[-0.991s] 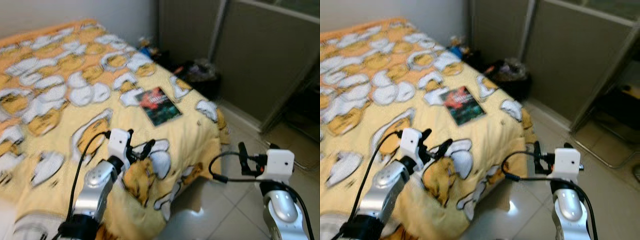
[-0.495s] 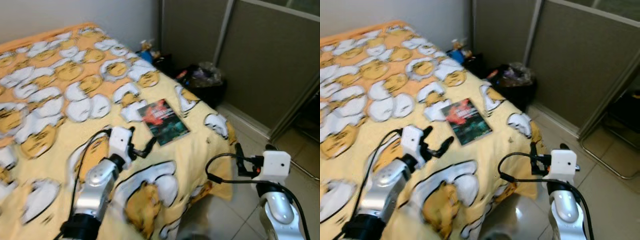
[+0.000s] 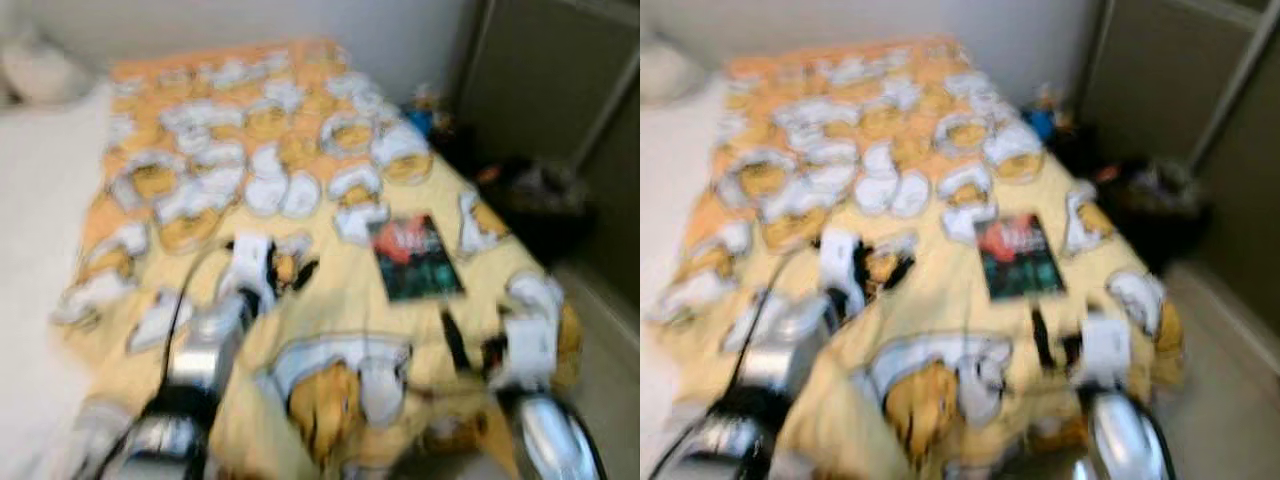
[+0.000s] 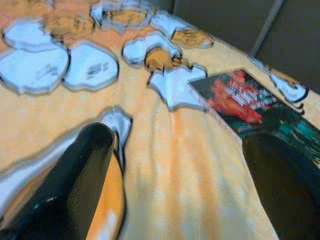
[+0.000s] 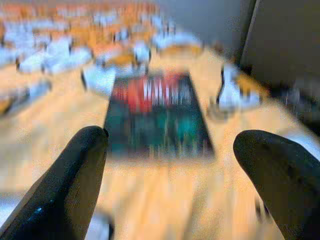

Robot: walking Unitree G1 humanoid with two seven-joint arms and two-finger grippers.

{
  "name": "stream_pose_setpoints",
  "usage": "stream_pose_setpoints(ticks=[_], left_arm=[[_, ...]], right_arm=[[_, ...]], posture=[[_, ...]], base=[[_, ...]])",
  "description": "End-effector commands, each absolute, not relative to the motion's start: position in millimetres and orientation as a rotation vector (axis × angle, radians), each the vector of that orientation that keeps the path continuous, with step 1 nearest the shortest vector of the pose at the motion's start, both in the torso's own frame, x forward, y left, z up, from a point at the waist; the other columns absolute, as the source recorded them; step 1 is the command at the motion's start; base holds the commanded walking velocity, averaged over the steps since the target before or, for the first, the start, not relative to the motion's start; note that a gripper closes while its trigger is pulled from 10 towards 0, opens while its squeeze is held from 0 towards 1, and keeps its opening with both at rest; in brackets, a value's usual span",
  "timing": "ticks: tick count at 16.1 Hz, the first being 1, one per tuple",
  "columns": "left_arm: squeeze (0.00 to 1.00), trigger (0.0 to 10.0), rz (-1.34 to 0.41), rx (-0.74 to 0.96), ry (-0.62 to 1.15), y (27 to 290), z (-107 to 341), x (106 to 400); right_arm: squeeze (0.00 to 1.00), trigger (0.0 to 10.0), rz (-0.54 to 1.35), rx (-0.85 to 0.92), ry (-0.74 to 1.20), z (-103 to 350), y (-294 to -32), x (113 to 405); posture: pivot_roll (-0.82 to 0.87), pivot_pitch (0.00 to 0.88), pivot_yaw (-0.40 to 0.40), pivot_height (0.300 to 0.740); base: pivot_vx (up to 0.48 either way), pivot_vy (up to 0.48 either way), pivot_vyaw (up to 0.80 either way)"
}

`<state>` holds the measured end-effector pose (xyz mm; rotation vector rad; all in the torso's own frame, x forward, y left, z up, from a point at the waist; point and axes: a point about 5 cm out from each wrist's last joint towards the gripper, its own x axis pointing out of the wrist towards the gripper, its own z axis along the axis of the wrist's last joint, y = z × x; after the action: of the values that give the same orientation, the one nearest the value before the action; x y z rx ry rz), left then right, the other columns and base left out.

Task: Clean up the room

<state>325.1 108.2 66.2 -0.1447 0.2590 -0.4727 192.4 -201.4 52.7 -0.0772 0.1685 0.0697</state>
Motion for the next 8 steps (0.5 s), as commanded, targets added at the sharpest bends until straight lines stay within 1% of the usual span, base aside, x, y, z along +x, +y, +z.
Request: stream_pose_setpoints(ticks=[1, 2, 4, 5, 8], left_arm=[[0.0, 10.0, -0.502, -0.144, 0.22, 95, 83, 338], [0.0, 10.0, -0.544, -0.133, 0.18, 89, 90, 340], [0.0, 10.0, -0.595, -0.109, 0.152, 82, 92, 338], [0.0, 10.0, -0.633, -0.14, 0.166, 77, 87, 333], [0.0, 10.0, -0.694, -0.165, 0.171, 64, 81, 326]], right_arm=[[0.0, 10.0, 0.085, -0.067, 0.171, 54, -199, 191], [0.0, 10.0, 0.074, -0.071, 0.173, 54, -200, 190], [0.0, 10.0, 0.039, -0.076, 0.167, 56, -204, 188], [0.0, 10.0, 0.015, -0.079, 0.158, 57, -206, 187], [0.0, 10.0, 0.008, -0.076, 0.158, 58, -203, 184]], posture=[[-0.14, 0.021, 0.065, 0.74], [-0.15, 0.022, 0.07, 0.74], [-0.16, 0.023, 0.077, 0.74], [-0.17, 0.025, 0.084, 0.74], [-0.17, 0.027, 0.088, 0.74]], base=[[0.0, 0.0, 0.0], [0.0, 0.0, 0.0], [0.0, -0.461, 0.0], [0.0, -0.428, 0.0], [0.0, -0.415, 0.0]])
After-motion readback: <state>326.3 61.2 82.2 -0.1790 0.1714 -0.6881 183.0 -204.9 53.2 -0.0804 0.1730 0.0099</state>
